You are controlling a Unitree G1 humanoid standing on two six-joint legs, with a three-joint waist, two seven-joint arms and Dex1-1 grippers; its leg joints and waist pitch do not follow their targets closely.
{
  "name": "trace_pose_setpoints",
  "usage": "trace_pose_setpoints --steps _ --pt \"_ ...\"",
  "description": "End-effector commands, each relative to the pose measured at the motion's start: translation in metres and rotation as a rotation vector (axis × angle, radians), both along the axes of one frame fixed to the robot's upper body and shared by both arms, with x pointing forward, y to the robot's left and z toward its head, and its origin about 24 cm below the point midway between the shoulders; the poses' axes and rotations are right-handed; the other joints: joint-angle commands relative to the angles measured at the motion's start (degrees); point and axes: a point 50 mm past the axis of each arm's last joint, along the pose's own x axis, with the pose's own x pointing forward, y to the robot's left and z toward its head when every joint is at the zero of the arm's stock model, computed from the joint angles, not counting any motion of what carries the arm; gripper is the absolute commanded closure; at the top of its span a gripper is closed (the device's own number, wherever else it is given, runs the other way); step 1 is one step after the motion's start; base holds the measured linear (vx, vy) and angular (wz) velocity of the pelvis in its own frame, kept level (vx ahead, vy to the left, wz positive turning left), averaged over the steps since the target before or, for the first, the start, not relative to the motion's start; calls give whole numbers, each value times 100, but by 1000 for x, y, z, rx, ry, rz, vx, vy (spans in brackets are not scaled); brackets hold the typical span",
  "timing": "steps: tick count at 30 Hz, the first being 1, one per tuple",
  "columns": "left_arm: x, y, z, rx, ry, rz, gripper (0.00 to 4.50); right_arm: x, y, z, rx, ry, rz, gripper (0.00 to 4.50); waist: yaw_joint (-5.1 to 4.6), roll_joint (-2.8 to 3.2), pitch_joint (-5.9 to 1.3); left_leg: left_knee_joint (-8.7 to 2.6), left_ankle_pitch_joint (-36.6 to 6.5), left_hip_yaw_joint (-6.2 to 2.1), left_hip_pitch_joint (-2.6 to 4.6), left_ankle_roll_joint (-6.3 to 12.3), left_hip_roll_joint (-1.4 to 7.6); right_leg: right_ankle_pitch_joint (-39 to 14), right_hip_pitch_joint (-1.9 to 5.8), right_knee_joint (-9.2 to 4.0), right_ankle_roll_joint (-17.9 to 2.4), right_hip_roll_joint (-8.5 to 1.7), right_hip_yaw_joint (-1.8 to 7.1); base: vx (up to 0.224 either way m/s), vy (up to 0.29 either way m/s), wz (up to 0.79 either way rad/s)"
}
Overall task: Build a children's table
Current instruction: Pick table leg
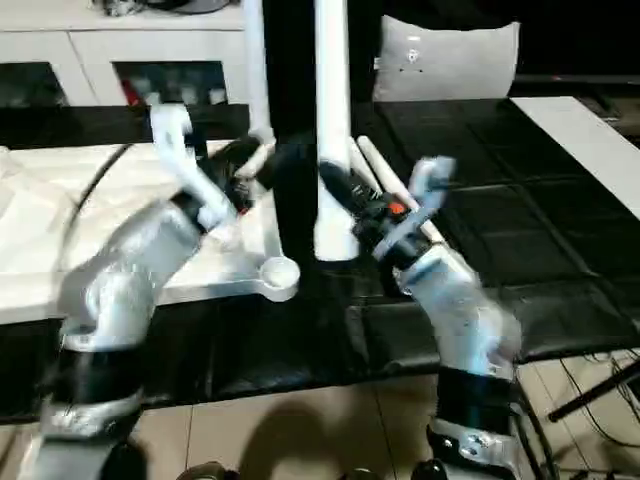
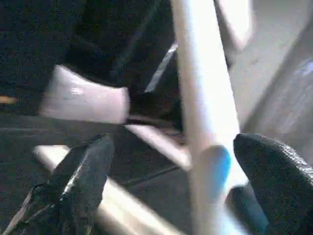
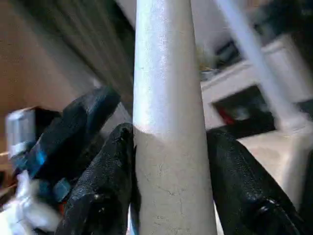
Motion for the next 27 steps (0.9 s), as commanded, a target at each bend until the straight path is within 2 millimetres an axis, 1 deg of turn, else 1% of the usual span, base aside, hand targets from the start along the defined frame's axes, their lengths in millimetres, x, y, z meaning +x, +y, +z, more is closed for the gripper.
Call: trace_pose_setpoints --steps 1,2,3,4,5,7,8,9,12,14,17,19,22,23,24,27 --pt "-1 -3 4 -59 18 -42 0 -5 3 6 9 -35 42 266 19 -31 -381 -476 -927 -1 56 -20 176 -1258 274 -407 -1210 -329 135 0 0 0" --pt "-3 -7 8 -95 18 -70 0 -6 3 6 16 -38 53 266 34 -27 -383 -475 -928 -8 60 -33 175 -1293 270 -407 -1195 -333 131 0 0 0" --pt "-4 -11 12 -136 20 -97 0 -7 4 6 21 -39 62 266 40 -38 -380 -478 -943 -4 66 -33 182 -1360 268 -420 -1156 -331 134 0 0 0" --pt "-4 -13 14 -151 22 -105 0 -8 4 6 22 -37 64 266 52 -38 -376 -483 -951 -5 59 -40 183 -1419 271 -427 -1130 -340 135 0 0 0" --pt "-5 -13 15 -162 24 -110 0 -8 4 6 24 -37 67 266 52 -34 -376 -485 -969 -9 57 -37 183 -1454 265 -431 -1109 -333 133 0 0 0" --pt "-5 -14 16 -158 23 -118 0 -10 5 6 29 -36 81 266 54 -44 -372 -498 -988 -17 57 -50 182 -1569 262 -445 -1009 -335 131 0 0 0" --pt "-5 -15 16 -153 26 -125 0 -11 5 6 32 -38 94 266 52 -67 -369 -501 -970 -18 53 -41 183 -1577 264 -450 -983 -332 131 0 0 0" --pt "-7 -16 16 -150 34 -141 0 -13 6 6 39 -42 118 266 61 -70 -370 -500 -926 -18 46 -35 181 -1580 270 -447 -939 -337 134 0 0 0" --pt "-8 -16 16 -163 41 -152 0 -15 8 6 41 -47 143 266 60 -47 -375 -495 -816 -22 40 -35 182 -1438 266 -435 -945 -333 130 0 0 0" --pt "-8 -15 17 -174 36 -155 29 -16 9 5 41 -46 153 266 57 -54 -372 -497 -823 -17 43 -40 183 -1434 267 -442 -941 -332 130 0 0 0" --pt "-9 -14 19 -201 26 -178 39 -18 10 3 38 -41 171 266 62 -57 -367 -502 -846 -14 34 -64 178 -1490 276 -452 -922 -336 133 0 0 0" --pt "-12 -13 22 -234 11 -207 71 -21 11 3 54 -39 194 266 64 -63 -368 -503 -824 -14 38 -50 179 -1478 275 -453 -930 -339 137 0 0 0" --pt "-18 -13 24 -292 -7 -283 81 -25 11 3 82 -42 231 266 67 -60 -367 -501 -860 -10 42 -45 176 -1519 265 -455 -962 -336 134 0 0 0" --pt "-20 -12 24 -306 -10 -304 89 -26 11 3 88 -43 241 266 68 -63 -359 -508 -883 -15 37 -46 179 -1576 269 -455 -959 -341 131 0 0 0" --pt "-23 -12 24 -332 -15 -353 112 -27 11 2 101 -45 261 266 71 -63 -358 -509 -909 -15 36 -49 183 -1619 263 -453 -947 -340 133 0 0 0" --pt "-28 -12 24 -356 -20 -423 125 -30 11 2 110 -53 289 266 74 -63 -356 -510 -935 -11 37 -50 179 -1698 260 -462 -920 -336 132 0 0 0"
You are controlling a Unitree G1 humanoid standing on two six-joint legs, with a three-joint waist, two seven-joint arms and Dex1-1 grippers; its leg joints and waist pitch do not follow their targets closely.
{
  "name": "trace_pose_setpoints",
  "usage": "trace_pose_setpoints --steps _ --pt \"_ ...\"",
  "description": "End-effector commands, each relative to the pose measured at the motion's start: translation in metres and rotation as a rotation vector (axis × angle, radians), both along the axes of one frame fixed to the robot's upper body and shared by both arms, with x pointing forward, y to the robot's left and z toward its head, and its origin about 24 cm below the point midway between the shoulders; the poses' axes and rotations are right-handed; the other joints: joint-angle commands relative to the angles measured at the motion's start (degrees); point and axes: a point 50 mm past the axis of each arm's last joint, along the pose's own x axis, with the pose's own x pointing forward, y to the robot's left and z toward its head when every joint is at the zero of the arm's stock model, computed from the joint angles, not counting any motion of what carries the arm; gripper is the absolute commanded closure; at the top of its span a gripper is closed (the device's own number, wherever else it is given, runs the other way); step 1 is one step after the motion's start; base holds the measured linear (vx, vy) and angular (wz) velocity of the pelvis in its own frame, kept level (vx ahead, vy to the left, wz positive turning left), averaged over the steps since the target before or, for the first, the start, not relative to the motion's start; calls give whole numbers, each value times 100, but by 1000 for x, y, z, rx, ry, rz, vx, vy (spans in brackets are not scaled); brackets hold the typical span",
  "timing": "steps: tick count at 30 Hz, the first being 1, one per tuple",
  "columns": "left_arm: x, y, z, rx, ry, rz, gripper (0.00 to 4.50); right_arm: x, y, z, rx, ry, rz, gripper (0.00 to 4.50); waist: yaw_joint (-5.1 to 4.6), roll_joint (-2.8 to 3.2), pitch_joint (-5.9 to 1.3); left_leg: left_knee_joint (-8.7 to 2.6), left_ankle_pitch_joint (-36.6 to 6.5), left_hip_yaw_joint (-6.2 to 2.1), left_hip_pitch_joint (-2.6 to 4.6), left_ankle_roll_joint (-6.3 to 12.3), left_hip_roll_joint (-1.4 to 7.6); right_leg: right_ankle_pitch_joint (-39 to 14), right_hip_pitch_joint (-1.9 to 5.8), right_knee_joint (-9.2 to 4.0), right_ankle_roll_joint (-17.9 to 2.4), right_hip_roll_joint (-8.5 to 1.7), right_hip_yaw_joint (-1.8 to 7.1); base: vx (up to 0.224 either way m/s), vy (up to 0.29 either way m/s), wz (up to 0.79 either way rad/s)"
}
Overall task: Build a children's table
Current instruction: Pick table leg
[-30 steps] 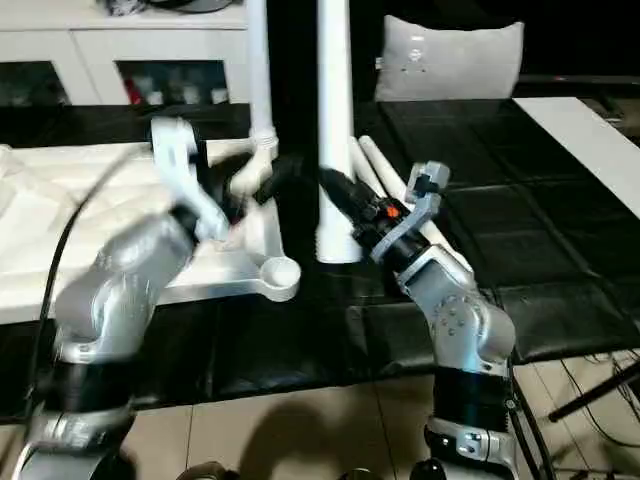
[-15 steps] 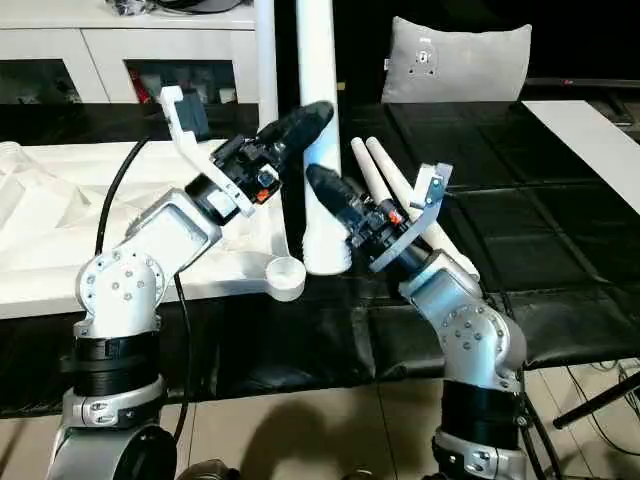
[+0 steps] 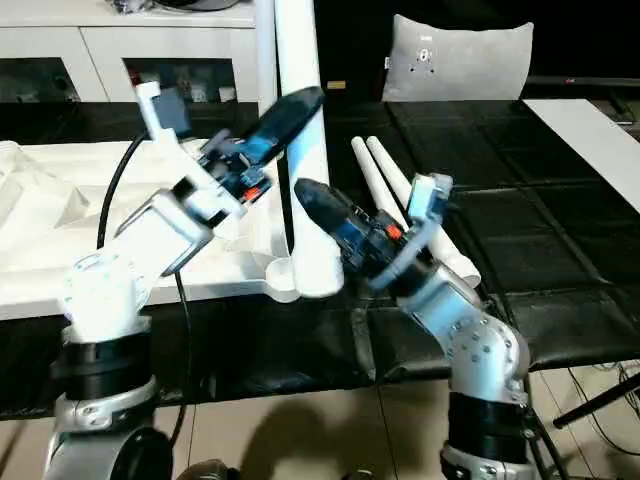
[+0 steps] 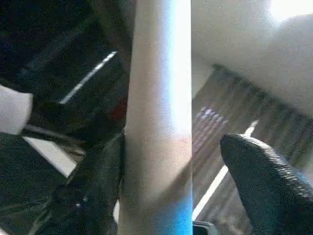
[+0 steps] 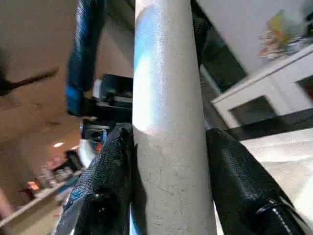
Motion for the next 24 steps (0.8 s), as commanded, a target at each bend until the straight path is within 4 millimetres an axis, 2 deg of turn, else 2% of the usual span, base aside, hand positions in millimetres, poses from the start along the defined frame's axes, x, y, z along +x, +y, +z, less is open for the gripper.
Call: trace_pose_setpoints --steps 1,5,6,7,11,15,21,22,24 --pt "-8 -7 7 -18 -46 -88 136 -3 0 2 -3 -10 15 266 23 -52 -360 -493 -930 -13 53 -52 182 -1687 260 -446 -923 -338 135 0 0 0" --pt "-12 -7 5 0 -65 -129 170 -6 3 0 -12 -17 52 266 23 -57 -352 -507 -943 -19 49 -85 186 -1789 259 -458 -832 -338 141 0 0 0" --pt "-12 -7 5 -5 -68 -140 170 -7 3 -1 -17 -17 62 266 23 -42 -350 -512 -937 -20 53 -103 189 -1747 255 -452 -833 -336 143 0 0 0" --pt "-12 -7 5 -5 -68 -140 194 -7 3 -1 -17 -17 62 266 18 -45 -353 -516 -956 -24 54 -112 193 -1718 258 -449 -847 -336 141 0 0 0" --pt "-12 -6 4 -19 -77 -165 210 -9 4 -2 -21 -15 73 266 17 -46 -350 -513 -946 -18 56 -121 187 -1694 261 -450 -863 -339 147 0 0 0" --pt "-13 -4 3 -15 -89 -179 249 -9 2 -3 -29 -15 74 266 22 -57 -359 -505 -861 -12 58 -103 184 -1590 269 -439 -884 -336 146 0 0 0" --pt "-12 -1 3 -11 -97 -173 269 -8 1 -3 -39 -19 65 266 20 -62 -359 -502 -795 -5 54 -78 184 -1510 274 -430 -926 -338 144 0 0 0" --pt "-11 2 2 -8 -98 -161 269 -7 1 -4 -51 -21 56 266 21 -42 -359 -503 -825 -9 62 -90 186 -1570 269 -433 -918 -341 144 0 0 0" --pt "-10 4 2 -7 -95 -145 269 -6 1 -4 -68 -23 43 266 19 -55 -360 -504 -822 -9 59 -104 187 -1576 273 -431 -901 -339 146 0 0 0"
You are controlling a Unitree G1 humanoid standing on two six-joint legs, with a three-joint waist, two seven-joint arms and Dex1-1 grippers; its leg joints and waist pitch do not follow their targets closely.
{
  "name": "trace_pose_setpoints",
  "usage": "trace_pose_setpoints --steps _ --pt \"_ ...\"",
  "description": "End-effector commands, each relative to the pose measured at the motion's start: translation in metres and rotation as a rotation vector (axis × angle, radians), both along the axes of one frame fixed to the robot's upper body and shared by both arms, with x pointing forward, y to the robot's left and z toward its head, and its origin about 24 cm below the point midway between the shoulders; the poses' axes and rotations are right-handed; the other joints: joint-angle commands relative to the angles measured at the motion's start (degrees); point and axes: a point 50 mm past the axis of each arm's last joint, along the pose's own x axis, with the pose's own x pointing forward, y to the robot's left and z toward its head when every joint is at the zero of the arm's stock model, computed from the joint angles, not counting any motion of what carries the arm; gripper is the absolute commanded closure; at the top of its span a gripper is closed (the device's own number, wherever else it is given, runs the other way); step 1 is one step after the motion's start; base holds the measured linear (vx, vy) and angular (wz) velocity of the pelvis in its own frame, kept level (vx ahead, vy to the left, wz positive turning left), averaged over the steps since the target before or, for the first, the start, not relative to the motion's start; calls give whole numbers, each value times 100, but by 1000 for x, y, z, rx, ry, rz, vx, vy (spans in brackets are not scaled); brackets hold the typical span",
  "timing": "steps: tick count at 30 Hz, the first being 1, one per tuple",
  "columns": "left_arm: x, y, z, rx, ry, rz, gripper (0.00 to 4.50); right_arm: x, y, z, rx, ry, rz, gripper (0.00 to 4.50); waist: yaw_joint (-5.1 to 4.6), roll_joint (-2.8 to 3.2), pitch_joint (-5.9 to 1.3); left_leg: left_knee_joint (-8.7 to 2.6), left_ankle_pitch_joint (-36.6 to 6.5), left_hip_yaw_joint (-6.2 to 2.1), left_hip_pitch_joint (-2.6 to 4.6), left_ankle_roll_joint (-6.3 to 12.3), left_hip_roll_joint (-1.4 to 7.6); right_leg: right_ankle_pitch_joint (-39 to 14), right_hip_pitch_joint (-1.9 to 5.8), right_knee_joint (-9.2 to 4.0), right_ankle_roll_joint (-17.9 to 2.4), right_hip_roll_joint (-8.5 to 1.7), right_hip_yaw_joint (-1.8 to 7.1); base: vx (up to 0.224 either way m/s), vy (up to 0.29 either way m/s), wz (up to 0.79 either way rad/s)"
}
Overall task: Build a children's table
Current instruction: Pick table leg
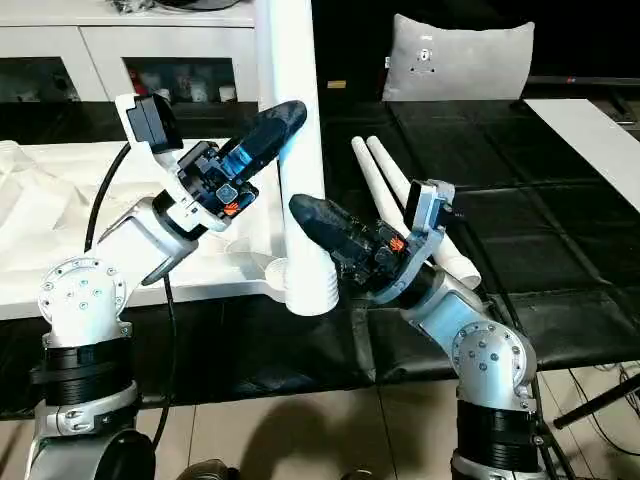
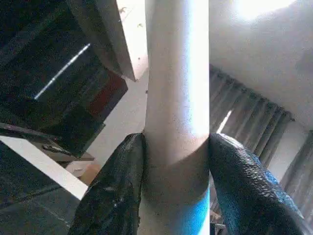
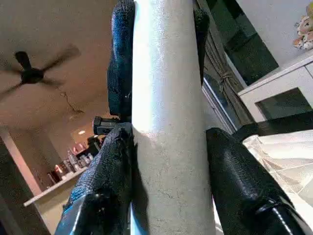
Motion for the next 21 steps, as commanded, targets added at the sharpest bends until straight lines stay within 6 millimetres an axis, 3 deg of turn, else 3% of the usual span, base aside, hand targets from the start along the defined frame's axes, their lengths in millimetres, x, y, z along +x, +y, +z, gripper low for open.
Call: trace_pose_setpoints --steps 1,4,7,8,10,14,16,19,21 --pt "-4 -6 4 -10 -33 -56 269 3 -1 -5 -63 21 -39 266 14 -74 -360 -485 -812 -6 54 -95 189 -1543 273 -434 -914 -336 145 0 0 0" --pt "-3 -3 4 -13 -34 -36 269 4 -2 -5 -76 23 -52 266 13 -65 -361 -481 -780 -4 54 -84 185 -1491 273 -423 -925 -334 144 0 0 0" --pt "-1 1 2 -5 -31 -3 269 5 -2 -5 -87 22 -63 195 16 -62 -360 -480 -775 -5 51 -83 184 -1523 273 -426 -922 -336 147 0 0 0" --pt "1 4 1 5 -29 15 269 7 -3 -5 -92 19 -73 195 13 -67 -359 -481 -773 -2 51 -83 184 -1523 274 -428 -917 -335 147 0 0 0" --pt "4 10 -2 23 -25 48 269 11 -4 -3 -104 9 -98 177 12 -17 -364 -484 -781 -8 60 -126 180 -1515 267 -431 -880 -329 145 0 0 0" --pt "8 16 -4 45 -18 100 269 15 -7 -2 -127 -7 -129 151 3 -18 -375 -481 -799 -9 70 -159 185 -1385 273 -411 -928 -328 143 0 0 0" --pt "12 20 -5 80 -17 164 269 17 -9 1 -148 -25 -154 112 -4 -48 -377 -472 -724 2 67 -126 185 -1217 284 -401 -959 -322 143 0 0 0" --pt "18 23 -7 165 -34 272 269 21 -13 5 -182 -51 -207 104 6 -62 -383 -465 -627 3 58 -62 185 -1116 298 -396 -964 -326 143 0 0 0" --pt "19 23 -7 193 -42 296 270 23 -13 5 -195 -55 -225 70 -2 -52 -383 -465 -621 0 63 -54 188 -1137 298 -387 -924 -324 142 0 0 0"
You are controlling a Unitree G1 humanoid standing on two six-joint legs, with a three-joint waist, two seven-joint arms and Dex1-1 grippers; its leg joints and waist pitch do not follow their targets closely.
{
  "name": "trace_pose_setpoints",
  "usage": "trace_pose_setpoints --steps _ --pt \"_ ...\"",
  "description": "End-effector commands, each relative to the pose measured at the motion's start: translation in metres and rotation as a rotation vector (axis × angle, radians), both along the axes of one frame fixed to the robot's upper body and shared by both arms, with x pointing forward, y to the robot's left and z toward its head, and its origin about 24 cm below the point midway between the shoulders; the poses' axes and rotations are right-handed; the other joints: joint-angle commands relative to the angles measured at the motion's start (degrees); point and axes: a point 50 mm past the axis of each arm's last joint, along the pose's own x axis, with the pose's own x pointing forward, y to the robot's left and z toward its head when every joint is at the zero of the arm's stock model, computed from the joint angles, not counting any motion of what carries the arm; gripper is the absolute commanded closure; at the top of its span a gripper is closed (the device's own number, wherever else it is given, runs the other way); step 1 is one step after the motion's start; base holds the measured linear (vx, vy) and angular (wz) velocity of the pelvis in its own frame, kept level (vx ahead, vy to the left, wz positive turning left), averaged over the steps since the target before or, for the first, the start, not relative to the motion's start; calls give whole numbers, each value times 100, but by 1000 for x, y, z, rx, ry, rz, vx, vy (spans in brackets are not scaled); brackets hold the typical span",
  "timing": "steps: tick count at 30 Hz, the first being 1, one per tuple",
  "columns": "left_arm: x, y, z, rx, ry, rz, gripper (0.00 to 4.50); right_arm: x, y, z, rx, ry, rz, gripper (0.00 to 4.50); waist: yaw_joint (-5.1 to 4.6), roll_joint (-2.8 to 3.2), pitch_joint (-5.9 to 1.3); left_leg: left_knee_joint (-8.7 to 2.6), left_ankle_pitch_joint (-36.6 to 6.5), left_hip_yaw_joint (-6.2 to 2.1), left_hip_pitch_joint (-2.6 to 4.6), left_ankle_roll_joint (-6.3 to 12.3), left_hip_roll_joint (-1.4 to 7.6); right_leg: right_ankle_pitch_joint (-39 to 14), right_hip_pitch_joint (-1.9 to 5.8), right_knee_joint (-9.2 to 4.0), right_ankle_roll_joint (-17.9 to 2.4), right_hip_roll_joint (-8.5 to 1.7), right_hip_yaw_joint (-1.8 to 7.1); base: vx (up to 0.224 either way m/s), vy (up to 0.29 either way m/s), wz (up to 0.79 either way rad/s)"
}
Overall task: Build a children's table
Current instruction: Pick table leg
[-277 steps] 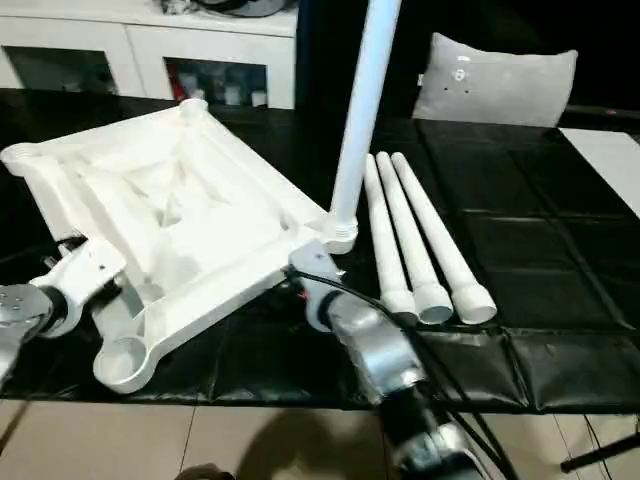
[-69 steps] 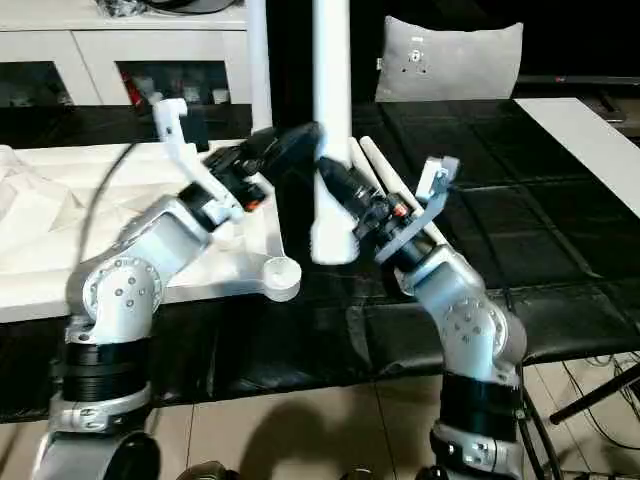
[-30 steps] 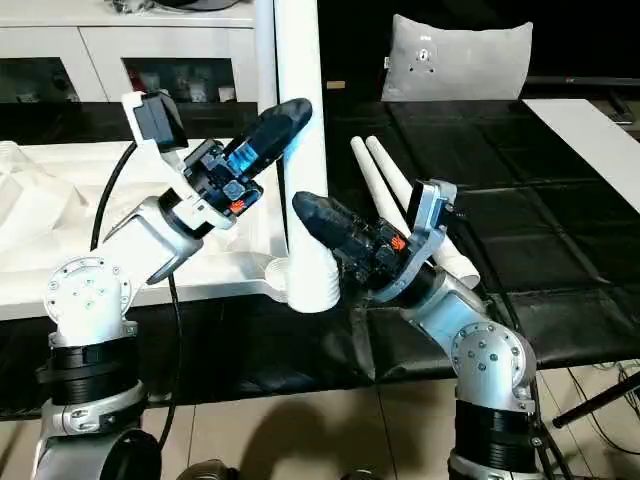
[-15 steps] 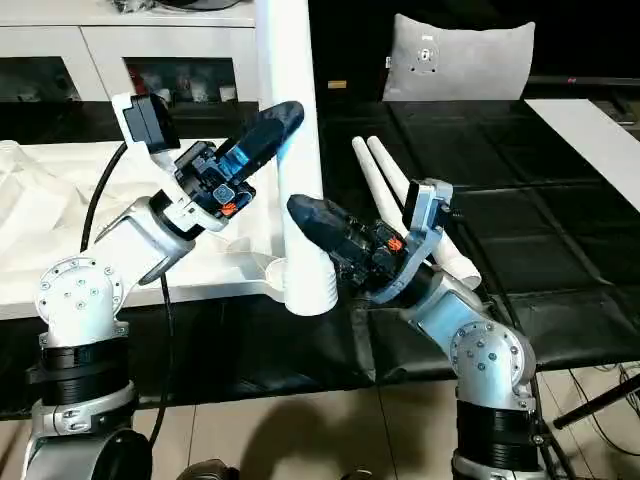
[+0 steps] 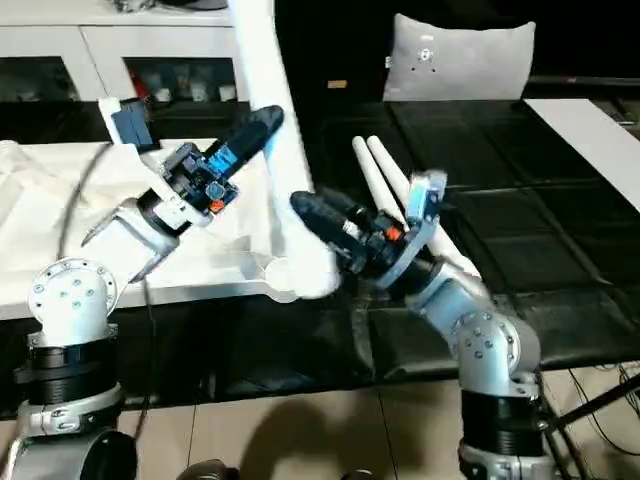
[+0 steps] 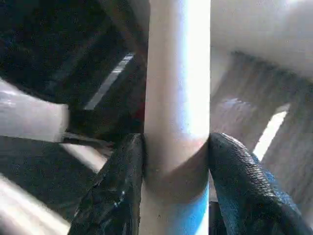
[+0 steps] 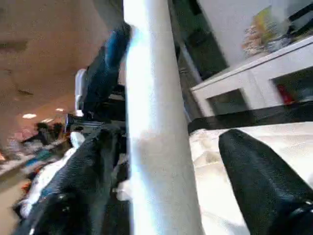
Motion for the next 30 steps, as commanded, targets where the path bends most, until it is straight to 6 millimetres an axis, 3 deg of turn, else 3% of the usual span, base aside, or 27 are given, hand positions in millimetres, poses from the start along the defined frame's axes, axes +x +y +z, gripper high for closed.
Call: trace_pose_setpoints --steps 1,4,7,9,10,13,15,19,21,30 --pt "2 -5 3 92 -39 55 270 8 -3 6 -65 -31 -77 70 7 -28 -384 -461 -623 -4 64 -60 195 -1194 287 -395 -891 -332 143 0 0 0" --pt "1 -10 2 196 -77 105 270 14 -1 6 -164 -49 -135 44 -3 -35 -383 -460 -646 2 78 -139 190 -1261 279 -389 -857 -326 141 0 0 0" --pt "1 -14 3 226 -93 143 270 14 1 8 -191 -53 -144 21 2 -62 -390 -448 -570 10 69 -92 187 -1094 294 -374 -915 -327 148 0 0 0" --pt "2 -17 5 252 -113 185 270 18 0 5 -268 -23 -180 5 -5 -113 -395 -439 -475 17 58 -65 189 -965 306 -362 -946 -325 148 0 0 0" --pt "2 -19 6 268 -125 203 270 20 -1 3 -312 -6 -197 5 11 -88 -394 -442 -418 3 66 -68 194 -938 307 -359 -959 -323 141 0 0 0" --pt "4 -21 7 300 -141 246 270 23 -2 -6 -412 20 -203 0 -1 -104 -387 -428 -453 22 59 -74 178 -982 306 -365 -949 -320 149 0 0 0" --pt "4 -23 7 297 -145 250 270 23 -1 -8 -422 19 -181 0 -2 -128 -388 -423 -524 28 58 -52 179 -1082 305 -371 -933 -330 154 0 0 0" --pt "2 -28 6 346 -180 244 270 22 2 -12 -450 26 -130 0 2 -118 -397 -415 -486 19 64 13 191 -935 300 -352 -996 -323 148 0 0 0" --pt "1 -33 5 389 -217 246 270 22 5 -15 -470 33 -85 0 2 -151 -396 -415 -486 20 59 54 195 -920 309 -352 -1013 -327 146 0 0 0" --pt "1 -41 4 428 -251 267 270 25 12 -15 -445 27 -40 0 8 -157 -390 -412 -517 21 64 56 202 -986 297 -347 -1089 -343 145 0 0 0"
